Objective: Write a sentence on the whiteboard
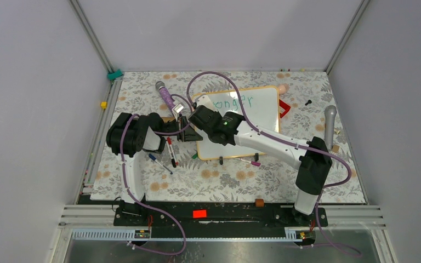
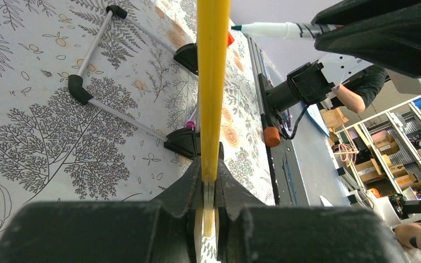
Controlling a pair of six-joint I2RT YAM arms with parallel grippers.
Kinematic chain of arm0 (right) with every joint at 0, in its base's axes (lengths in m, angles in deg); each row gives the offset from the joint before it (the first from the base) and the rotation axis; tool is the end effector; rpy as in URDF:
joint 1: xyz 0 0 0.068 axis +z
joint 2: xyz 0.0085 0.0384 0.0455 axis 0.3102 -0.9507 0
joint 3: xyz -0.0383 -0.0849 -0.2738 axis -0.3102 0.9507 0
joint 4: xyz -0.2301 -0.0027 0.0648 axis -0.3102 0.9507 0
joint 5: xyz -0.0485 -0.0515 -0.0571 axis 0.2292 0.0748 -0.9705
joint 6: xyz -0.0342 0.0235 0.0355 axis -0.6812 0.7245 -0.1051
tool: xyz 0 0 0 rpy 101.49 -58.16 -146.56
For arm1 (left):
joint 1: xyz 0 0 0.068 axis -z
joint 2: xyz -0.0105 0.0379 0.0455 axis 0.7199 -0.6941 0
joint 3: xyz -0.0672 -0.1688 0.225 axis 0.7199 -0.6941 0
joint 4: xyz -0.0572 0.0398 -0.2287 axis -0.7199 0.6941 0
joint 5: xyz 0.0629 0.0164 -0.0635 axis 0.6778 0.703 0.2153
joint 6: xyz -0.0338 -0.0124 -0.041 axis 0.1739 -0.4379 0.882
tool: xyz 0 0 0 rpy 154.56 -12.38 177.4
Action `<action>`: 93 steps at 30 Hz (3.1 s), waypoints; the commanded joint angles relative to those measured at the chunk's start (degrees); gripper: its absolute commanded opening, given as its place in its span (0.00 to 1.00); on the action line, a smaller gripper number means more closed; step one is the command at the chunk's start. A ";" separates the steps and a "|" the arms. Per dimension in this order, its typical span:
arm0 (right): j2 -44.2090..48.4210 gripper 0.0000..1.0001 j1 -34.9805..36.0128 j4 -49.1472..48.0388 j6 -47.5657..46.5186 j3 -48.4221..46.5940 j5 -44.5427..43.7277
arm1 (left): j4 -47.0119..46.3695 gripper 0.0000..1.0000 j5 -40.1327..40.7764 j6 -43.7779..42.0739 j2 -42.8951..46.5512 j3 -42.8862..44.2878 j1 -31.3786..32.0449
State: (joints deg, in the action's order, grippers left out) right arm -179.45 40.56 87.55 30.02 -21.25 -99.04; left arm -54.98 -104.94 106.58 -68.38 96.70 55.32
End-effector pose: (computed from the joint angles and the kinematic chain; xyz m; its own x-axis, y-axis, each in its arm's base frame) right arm 0.2117 0.3070 0.3274 -0.5023 -0.5151 -0.6945 -0.4263 0.8463 -0.3194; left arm 0.3359 -0.0913 0.1543 -0.7271 -0.0271 -0.6860 0.6862 0.0005 -0.7274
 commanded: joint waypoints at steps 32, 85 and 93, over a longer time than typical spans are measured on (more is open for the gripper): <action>-4.16 0.00 -3.23 -0.85 -2.03 -3.39 0.62 | 0.55 0.00 -1.81 0.87 -0.72 0.02 -0.06; 5.54 0.00 -3.53 1.36 -1.37 0.45 0.28 | 0.56 0.00 -1.90 0.95 -0.63 -0.07 -0.07; 3.10 0.00 -5.51 1.25 -2.53 -2.20 -0.28 | 0.55 0.00 -1.89 0.81 -0.64 -0.07 -0.17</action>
State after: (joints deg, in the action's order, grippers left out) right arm -176.13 36.06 88.66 28.60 -20.12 -98.60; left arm -55.00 -104.94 106.58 -68.41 96.70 55.37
